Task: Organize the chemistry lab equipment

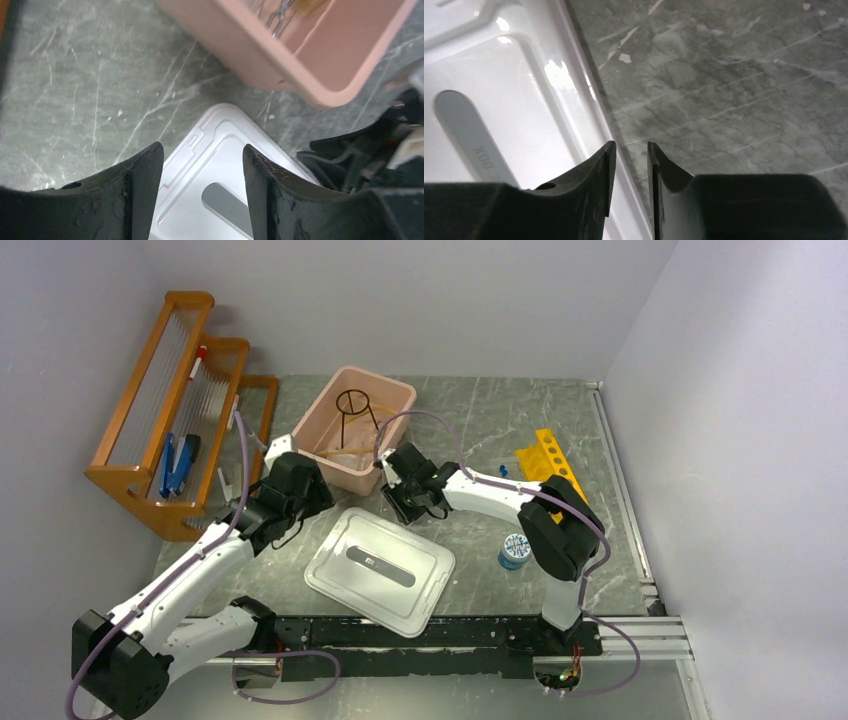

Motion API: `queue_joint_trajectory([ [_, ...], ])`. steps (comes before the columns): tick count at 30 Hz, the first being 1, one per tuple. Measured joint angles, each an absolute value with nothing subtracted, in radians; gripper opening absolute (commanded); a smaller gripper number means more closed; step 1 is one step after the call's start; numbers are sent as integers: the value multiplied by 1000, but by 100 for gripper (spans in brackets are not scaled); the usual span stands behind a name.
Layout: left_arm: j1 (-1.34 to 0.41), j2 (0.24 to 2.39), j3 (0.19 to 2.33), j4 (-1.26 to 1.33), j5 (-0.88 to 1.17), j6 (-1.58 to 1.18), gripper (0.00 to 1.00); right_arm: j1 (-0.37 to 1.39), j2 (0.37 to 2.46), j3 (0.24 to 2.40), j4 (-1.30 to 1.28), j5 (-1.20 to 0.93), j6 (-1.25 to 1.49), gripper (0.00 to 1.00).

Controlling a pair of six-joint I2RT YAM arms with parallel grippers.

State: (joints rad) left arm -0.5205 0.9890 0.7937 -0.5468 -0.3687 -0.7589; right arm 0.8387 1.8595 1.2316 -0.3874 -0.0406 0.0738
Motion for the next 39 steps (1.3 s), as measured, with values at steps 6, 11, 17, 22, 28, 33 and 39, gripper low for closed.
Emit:
queue_joint_trajectory([
  [6, -519, 980, 695, -547, -343, -826, 64, 842, 1827, 1219, -371, -99, 65, 36],
  [11, -517, 990, 651, -524, -310, -855, 64, 852, 1837, 1216, -376, -117, 59, 40],
  [17, -517, 1015, 631, -483, -287, -865, 64, 872, 1877, 1216, -377, -117, 43, 36],
  [22, -516, 1015, 619, -467, -278, -870, 64, 899, 1893, 1217, -379, -76, 30, 24],
  [28, -516, 1014, 619, -460, -276, -872, 67, 919, 1893, 1224, -387, -25, -15, 3],
  [33, -515, 1002, 619, -461, -276, -872, 67, 925, 1876, 1223, -421, 8, -41, 0],
  [39, -514, 960, 625, -470, -285, -876, 68, 900, 1758, 1150, -482, 64, -28, 0],
])
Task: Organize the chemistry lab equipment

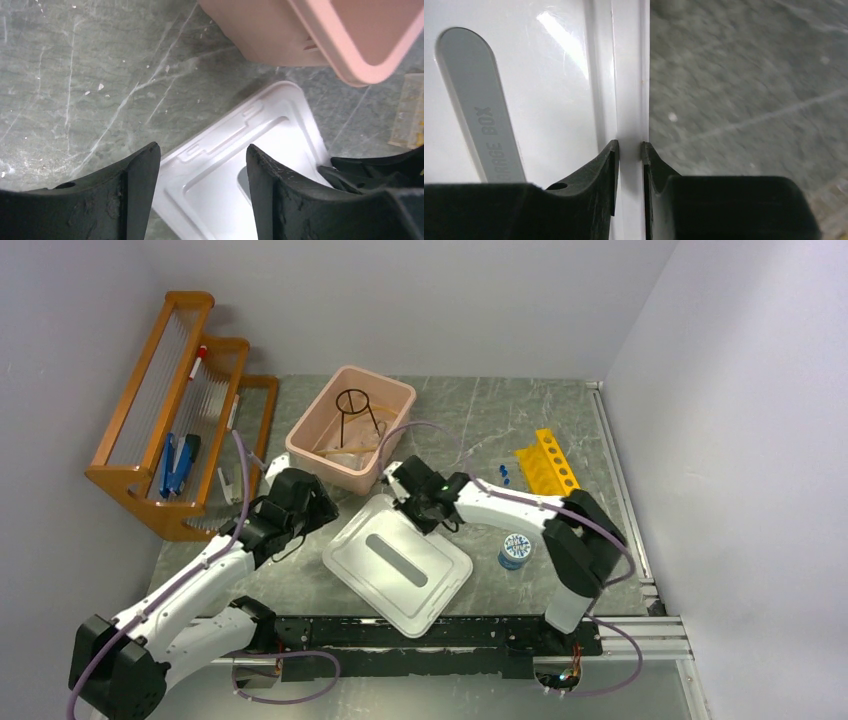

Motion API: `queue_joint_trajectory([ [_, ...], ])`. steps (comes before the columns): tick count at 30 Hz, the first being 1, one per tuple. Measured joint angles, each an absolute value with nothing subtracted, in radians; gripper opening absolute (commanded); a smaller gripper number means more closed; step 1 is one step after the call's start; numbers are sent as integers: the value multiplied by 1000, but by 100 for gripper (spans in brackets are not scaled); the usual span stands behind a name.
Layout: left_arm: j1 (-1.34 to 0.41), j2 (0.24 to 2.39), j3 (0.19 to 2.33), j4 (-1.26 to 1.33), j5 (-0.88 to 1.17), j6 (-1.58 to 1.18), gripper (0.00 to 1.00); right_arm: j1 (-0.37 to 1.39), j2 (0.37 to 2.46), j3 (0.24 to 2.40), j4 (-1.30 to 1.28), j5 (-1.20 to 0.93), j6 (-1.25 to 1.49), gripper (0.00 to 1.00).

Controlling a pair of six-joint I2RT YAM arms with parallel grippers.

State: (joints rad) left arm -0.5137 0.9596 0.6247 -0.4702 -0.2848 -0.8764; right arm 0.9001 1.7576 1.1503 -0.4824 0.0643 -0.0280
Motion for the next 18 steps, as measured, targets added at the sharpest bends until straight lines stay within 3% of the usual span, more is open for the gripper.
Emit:
queue_joint_trajectory([
  [10, -513, 952, 625, -456, -218, -876, 92, 736, 1507, 1055, -498, 51, 65, 0],
  [18, -512, 990, 543, -290, -22, -860, 94, 638, 1501, 973, -511, -10, 163, 0],
])
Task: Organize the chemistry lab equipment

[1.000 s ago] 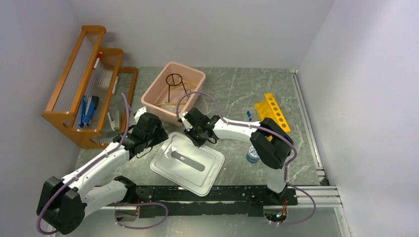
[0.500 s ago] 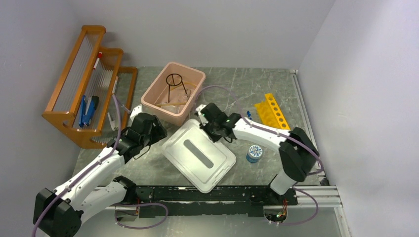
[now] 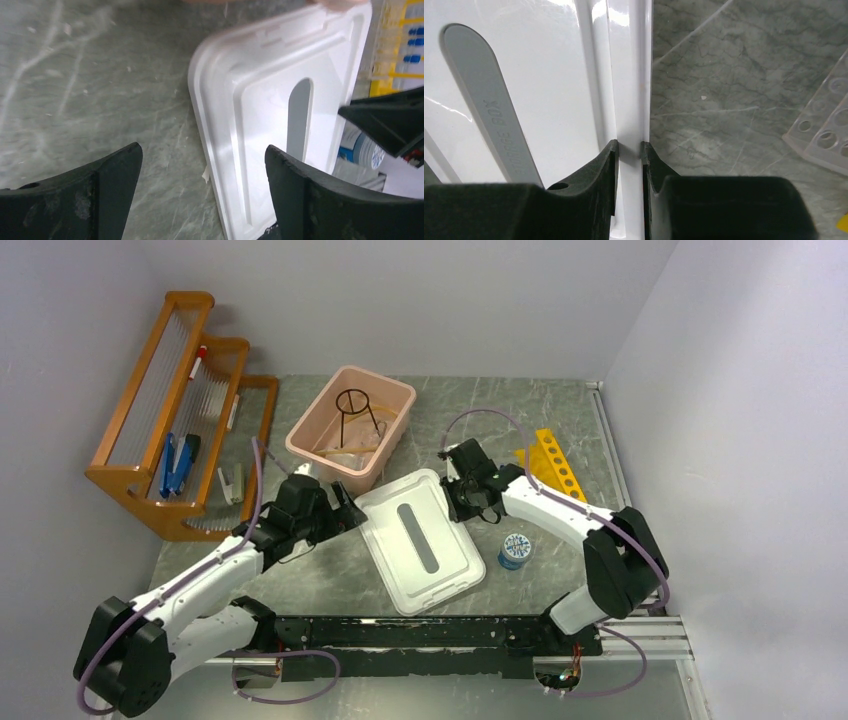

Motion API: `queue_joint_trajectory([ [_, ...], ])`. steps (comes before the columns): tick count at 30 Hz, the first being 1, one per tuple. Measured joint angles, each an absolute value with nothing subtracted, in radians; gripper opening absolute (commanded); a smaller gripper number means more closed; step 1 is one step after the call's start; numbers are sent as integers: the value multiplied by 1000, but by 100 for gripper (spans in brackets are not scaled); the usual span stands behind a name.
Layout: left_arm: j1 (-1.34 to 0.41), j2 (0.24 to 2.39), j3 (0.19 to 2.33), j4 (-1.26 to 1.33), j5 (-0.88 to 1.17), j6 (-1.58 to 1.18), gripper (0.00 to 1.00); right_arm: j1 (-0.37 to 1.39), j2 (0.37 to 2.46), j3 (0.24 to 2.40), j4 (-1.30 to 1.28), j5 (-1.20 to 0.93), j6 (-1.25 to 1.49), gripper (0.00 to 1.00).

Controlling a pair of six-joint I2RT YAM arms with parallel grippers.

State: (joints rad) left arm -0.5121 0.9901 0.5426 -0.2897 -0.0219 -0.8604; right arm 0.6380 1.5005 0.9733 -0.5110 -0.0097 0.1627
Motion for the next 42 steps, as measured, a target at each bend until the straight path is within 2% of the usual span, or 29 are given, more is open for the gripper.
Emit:
queue_joint_trajectory([
  [17, -512, 1304, 391, 193, 352, -826, 84, 537, 1643, 974, -493, -207, 347, 0],
  [21, -505, 1334, 380, 251, 374, -835, 75, 522, 1665, 974, -489, -210, 363, 0],
  [22, -504, 1341, 376, 266, 376, -838, 72, 521, 1666, 973, -490, -204, 363, 2],
  [26, -501, 1351, 361, 301, 373, -846, 62, 527, 1662, 972, -490, -161, 368, 22],
  [28, -501, 1346, 350, 308, 367, -849, 60, 539, 1658, 969, -487, -138, 371, 25],
  [32, -501, 1330, 335, 306, 363, -850, 60, 562, 1655, 962, -476, -100, 389, 22],
  [35, -501, 1322, 332, 302, 363, -850, 64, 585, 1655, 961, -473, -59, 404, 19],
  [38, -501, 1309, 331, 289, 361, -849, 65, 615, 1654, 961, -472, -2, 420, 11],
  [40, -501, 1296, 331, 273, 354, -848, 66, 631, 1654, 961, -472, 32, 429, 0],
  [42, -501, 1284, 331, 257, 346, -845, 67, 643, 1653, 961, -472, 54, 434, 0],
])
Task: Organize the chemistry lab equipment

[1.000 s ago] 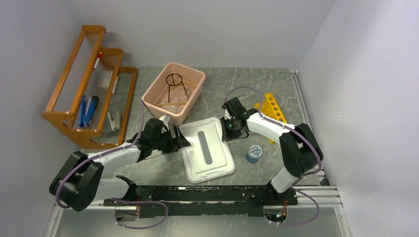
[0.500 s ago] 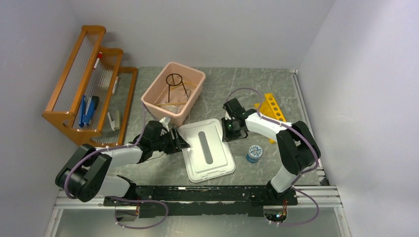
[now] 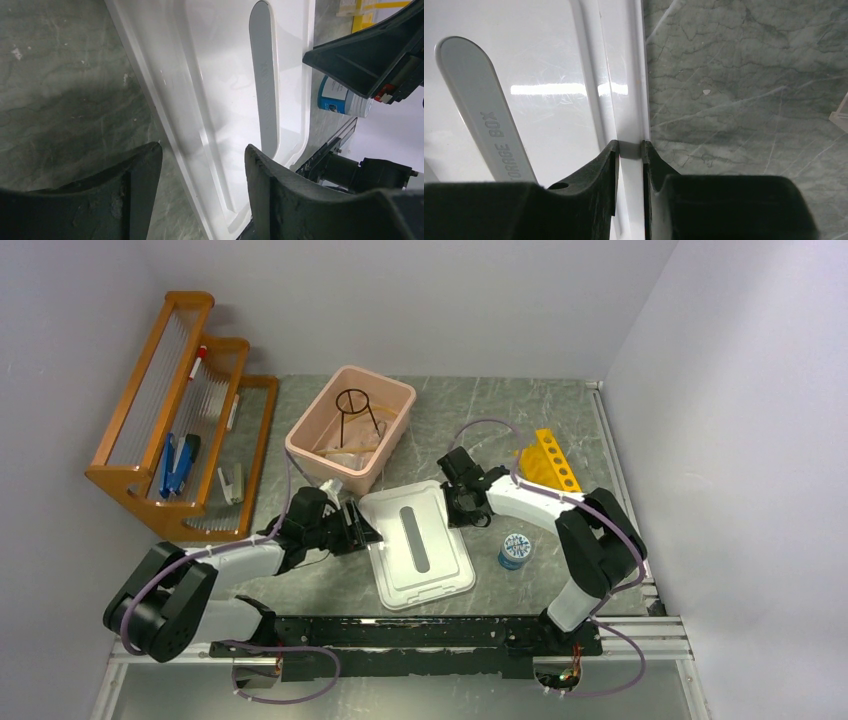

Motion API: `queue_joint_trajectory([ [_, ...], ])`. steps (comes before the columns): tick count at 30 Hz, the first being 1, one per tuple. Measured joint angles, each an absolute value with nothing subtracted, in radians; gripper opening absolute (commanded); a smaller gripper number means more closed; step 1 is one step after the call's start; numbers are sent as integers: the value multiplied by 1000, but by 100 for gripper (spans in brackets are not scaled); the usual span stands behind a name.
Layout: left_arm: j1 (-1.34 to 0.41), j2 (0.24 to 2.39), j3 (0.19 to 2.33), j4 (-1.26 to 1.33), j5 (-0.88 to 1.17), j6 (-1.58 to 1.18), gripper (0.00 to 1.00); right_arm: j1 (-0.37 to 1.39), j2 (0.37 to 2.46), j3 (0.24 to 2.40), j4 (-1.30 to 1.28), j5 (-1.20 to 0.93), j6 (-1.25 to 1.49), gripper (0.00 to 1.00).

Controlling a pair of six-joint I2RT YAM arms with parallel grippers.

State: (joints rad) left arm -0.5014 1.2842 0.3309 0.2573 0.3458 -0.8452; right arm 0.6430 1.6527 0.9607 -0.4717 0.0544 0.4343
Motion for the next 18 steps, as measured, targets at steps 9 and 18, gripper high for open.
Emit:
queue_joint_trajectory([
  [9, -502, 1217, 333, 188, 301, -826, 88, 647, 1608, 960, -498, 36, 440, 0],
  [18, -502, 1198, 318, 196, 295, -835, 87, 616, 1532, 1029, -531, -67, 442, 0],
])
